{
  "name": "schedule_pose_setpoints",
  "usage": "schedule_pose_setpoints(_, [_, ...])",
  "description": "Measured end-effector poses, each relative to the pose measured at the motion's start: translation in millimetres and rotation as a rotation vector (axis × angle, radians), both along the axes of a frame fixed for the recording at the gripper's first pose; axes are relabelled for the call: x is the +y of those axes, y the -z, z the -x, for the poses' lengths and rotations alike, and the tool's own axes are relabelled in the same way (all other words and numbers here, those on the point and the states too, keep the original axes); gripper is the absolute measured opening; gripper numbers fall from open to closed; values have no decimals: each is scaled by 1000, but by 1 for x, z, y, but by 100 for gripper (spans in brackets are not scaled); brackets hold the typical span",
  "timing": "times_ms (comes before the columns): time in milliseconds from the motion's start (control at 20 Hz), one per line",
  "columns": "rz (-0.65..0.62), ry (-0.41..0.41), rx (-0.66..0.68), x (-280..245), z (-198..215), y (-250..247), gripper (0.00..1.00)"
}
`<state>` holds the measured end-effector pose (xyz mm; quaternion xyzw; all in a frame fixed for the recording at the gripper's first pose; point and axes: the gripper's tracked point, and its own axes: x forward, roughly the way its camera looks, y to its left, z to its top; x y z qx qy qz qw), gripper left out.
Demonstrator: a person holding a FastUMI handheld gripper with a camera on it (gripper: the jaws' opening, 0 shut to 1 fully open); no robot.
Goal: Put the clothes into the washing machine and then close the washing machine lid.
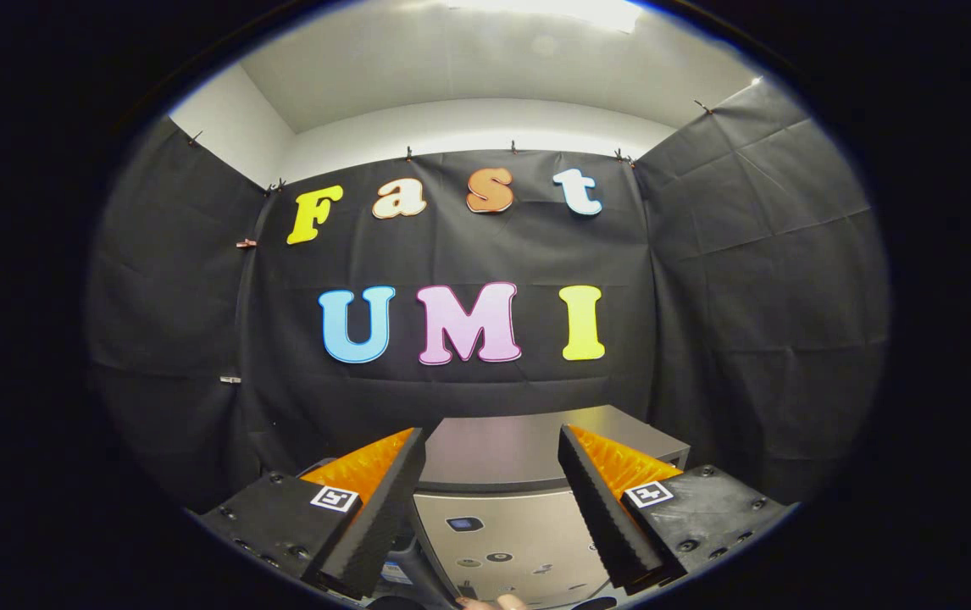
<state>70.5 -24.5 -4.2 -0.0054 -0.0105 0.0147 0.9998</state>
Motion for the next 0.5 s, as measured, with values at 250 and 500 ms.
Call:
schedule_pose_setpoints(250, [6, -8, -3, 1, -1, -2, 98])
schedule_pose_setpoints(500, [2, -16, 3, 1, -2, -2, 98])
